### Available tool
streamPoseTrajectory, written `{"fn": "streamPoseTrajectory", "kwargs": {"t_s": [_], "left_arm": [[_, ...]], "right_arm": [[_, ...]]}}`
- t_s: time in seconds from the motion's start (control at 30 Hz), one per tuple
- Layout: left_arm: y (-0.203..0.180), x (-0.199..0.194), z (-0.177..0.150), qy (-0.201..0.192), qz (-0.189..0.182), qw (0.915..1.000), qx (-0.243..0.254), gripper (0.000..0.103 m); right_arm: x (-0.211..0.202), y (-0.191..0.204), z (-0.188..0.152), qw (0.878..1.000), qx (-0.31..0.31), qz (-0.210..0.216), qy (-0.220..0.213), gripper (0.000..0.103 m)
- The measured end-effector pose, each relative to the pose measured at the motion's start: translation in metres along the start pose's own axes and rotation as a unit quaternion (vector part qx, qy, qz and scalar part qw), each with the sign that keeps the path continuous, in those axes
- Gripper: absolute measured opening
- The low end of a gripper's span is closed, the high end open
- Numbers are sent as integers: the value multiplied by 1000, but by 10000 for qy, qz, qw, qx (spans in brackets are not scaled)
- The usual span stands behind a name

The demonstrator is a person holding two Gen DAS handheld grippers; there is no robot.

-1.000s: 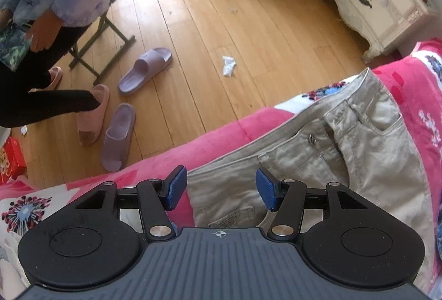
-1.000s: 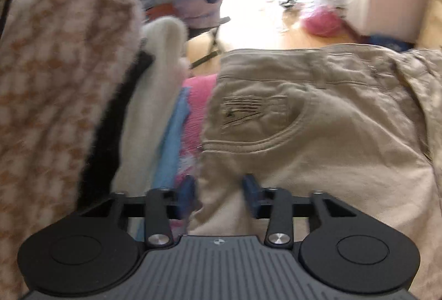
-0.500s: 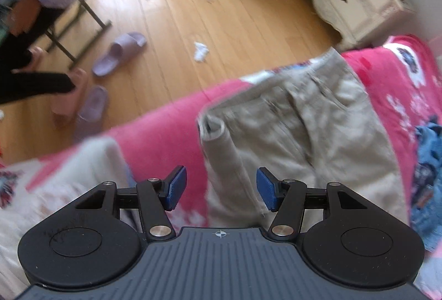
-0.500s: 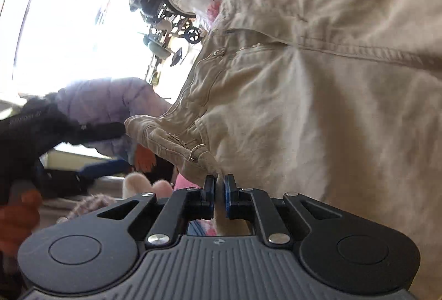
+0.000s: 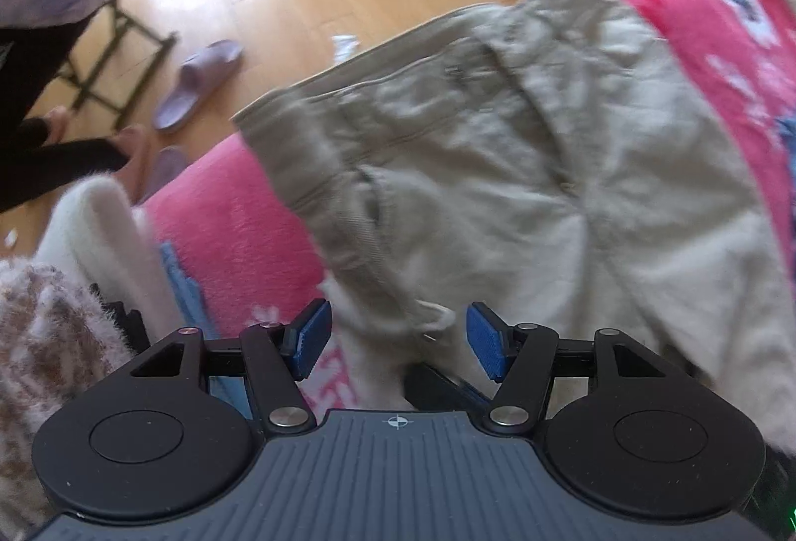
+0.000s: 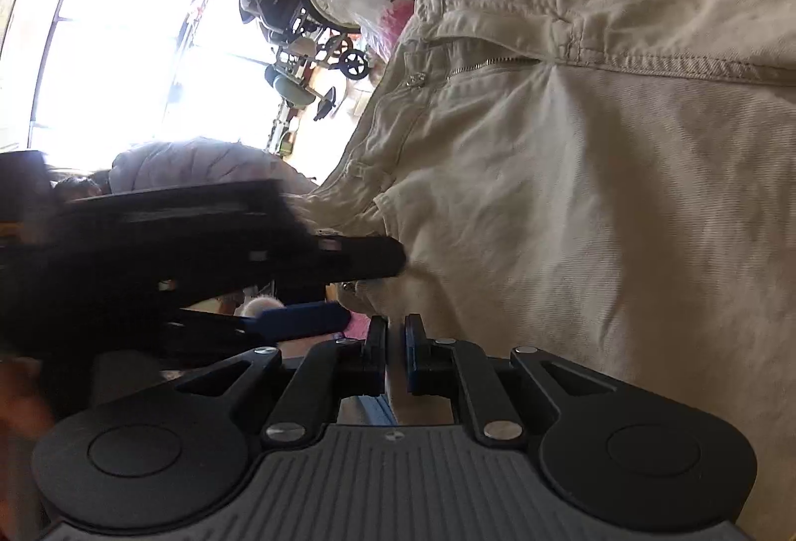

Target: Fold clothes

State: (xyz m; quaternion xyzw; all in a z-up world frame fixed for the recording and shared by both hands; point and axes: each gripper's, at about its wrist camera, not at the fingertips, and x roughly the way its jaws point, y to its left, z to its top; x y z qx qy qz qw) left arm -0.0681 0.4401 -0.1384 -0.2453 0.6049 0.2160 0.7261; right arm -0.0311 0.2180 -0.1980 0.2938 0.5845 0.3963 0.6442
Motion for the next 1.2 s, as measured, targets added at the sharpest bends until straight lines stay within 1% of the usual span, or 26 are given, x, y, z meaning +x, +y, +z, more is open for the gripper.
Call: {"fn": "streamPoseTrajectory", "kwargs": {"t_s": [0.03, 0.07, 0.1, 0.13, 0.2, 0.23, 0.27, 0.33, 0.4, 0.43, 0.5, 0.57, 0.6, 0.63, 0.67, 0.73, 0.83, 0.9, 0.93, 1.07, 1.1, 1.17, 1.2], "left_arm": [[1, 3, 0, 27, -12, 10000, -69, 59], [3, 6, 0, 39, -75, 9998, -171, 50], [5, 7, -1, 38, -138, 9996, -250, 38], [6, 8, -1, 21, -145, 9994, -298, 34], [8, 7, -2, -31, -83, 9993, -356, 26], [10, 6, -3, -59, -99, 9991, -397, 25], [13, 6, -4, -81, -138, 9989, -441, 24], [18, 4, -6, -118, -202, 9983, -535, 22], [23, 3, -7, -136, -271, 9974, -652, 21], [26, 3, -8, -141, -287, 9969, -719, 21], [30, 3, -8, -160, -343, 9956, -860, 21], [30, 4, -8, -185, -392, 9943, -979, 21], [29, 5, -7, -202, -405, 9937, -1021, 21], [29, 5, -7, -220, -415, 9933, -1057, 21], [28, 4, -8, -237, -423, 9928, -1091, 21], [27, 5, -8, -265, -392, 9919, -1176, 21], [26, 6, -8, -296, -321, 9910, -1268, 21], [25, 7, -8, -313, -269, 9906, -1303, 20], [25, 7, -8, -321, -243, 9904, -1320, 21], [23, 8, -7, -355, -139, 9896, -1390, 20], [23, 8, -7, -363, -113, 9893, -1408, 21], [24, 8, -7, -374, -109, 9885, -1464, 20], [26, 8, -7, -386, -108, 9880, -1493, 20]], "right_arm": [[-1, 1, -1, 10000, -25, -4, -4, 9], [-3, 2, -2, 10000, -84, -22, -11, 10], [-6, 4, -3, 9999, -162, -58, -14, 11], [-11, 6, -5, 9997, -231, -103, -17, 13], [-29, 9, -12, 9993, -312, -180, -68, 23], [-45, 8, -18, 9994, -297, -166, -117, 34], [-63, 5, -27, 9995, -254, -99, -152, 39], [-104, -6, -48, 9999, -81, 45, -123, 45], [-147, -26, -76, 9996, 238, 120, 60, 48], [-167, -38, -88, 9986, 487, 85, 186, 49], [-215, -64, -118, 9933, 1089, -262, 294, 50], [-265, -90, -148, 9817, 1762, -672, 259, 51], [-293, -105, -161, 9698, 2287, -846, 40, 51], [-320, -121, -176, 9521, 2873, -1013, -275, 51], [-347, -135, -191, 9301, 3429, -1166, -606, 51], [-390, -161, -225, 8787, 4377, -1419, -1268, 51], [-421, -191, -267, 8124, 5286, -1668, -1813, 51], [-420, -209, -289, 7826, 5698, -1586, -1941, 52], [-418, -216, -298, 7701, 5856, -1542, -2007, 51], [-398, -238, -318, 7428, 6147, -1345, -2289, 51], [-393, -242, -321, 7378, 6196, -1294, -2346, 52], [-384, -246, -321, 7374, 6197, -1213, -2398, 52], [-381, -248, -318, 7403, 6163, -1234, -2387, 52]]}}
